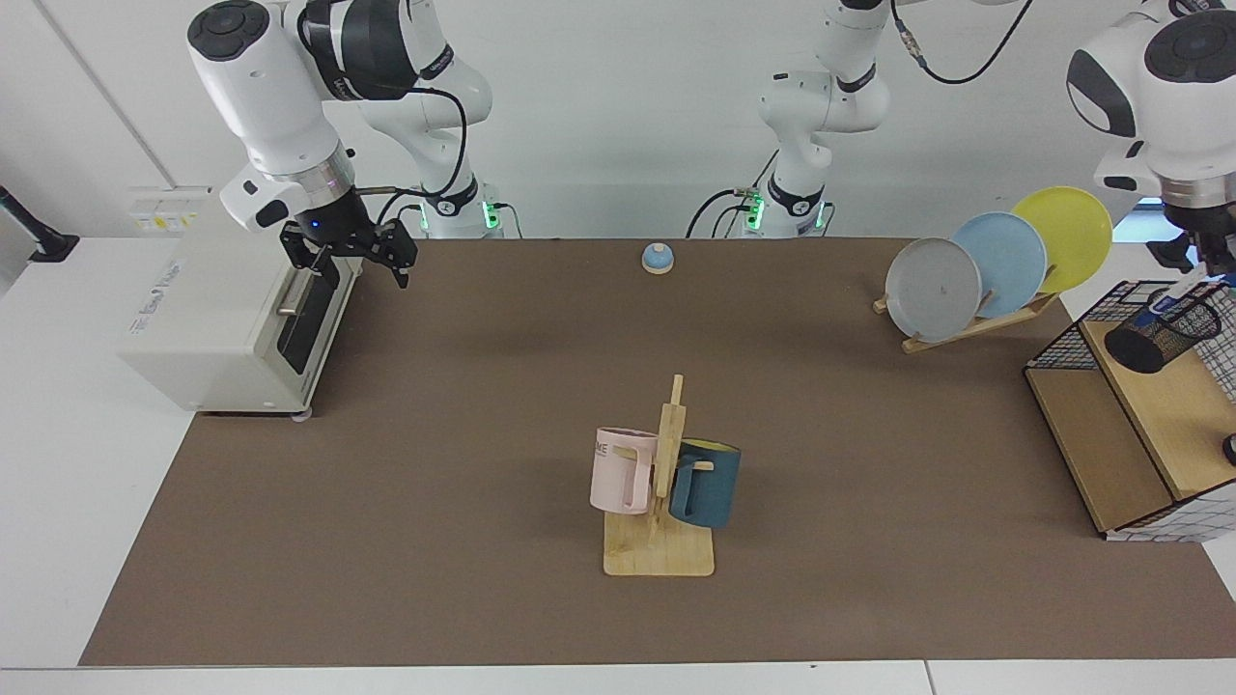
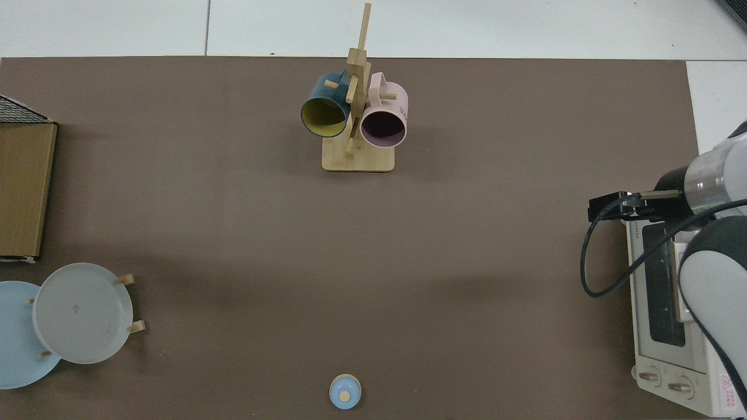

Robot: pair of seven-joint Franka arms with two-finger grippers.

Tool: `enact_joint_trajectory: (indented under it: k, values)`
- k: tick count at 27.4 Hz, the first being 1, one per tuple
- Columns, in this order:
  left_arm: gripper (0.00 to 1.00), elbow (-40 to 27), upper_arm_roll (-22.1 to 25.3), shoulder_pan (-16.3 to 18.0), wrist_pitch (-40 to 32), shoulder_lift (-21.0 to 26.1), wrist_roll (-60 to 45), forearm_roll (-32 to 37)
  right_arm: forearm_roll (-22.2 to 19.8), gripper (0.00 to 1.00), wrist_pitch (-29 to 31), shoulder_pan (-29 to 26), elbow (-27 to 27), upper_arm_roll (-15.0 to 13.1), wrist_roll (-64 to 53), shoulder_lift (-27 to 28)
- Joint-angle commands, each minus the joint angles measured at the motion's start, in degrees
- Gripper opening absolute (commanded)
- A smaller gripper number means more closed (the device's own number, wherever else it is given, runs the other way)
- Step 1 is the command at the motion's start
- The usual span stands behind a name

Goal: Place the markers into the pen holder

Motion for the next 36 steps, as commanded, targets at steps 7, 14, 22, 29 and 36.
enact_joint_trajectory:
  k: [7,14,22,29,36]
  values:
    - [0.0,6.34,0.35,3.34,3.84,4.77,6.09,2.27,-0.6,1.0,-1.33,-1.24,-0.11,0.65,-1.29,-0.67]
    - [0.0,5.99,0.52,4.14,3.58,4.24,8.03,2.44,-0.43,1.0,-2.91,-1.06,-0.2,0.21,-1.03,-1.72]
    - [0.0,3.79,2.2,4.14,2.79,4.07,8.03,2.27,0.45,1.0,-1.15,-1.06,-0.37,0.29,-0.76,-2.16]
    - [0.0,1.51,2.2,3.87,1.47,3.63,8.03,1.92,0.45,1.0,-1.15,-1.06,-0.37,0.21,-0.76,-2.16]
    - [0.0,-1.66,2.2,3.87,1.73,2.49,7.5,1.56,0.45,1.0,-1.15,-1.06,-0.37,0.29,-0.76,-2.08]
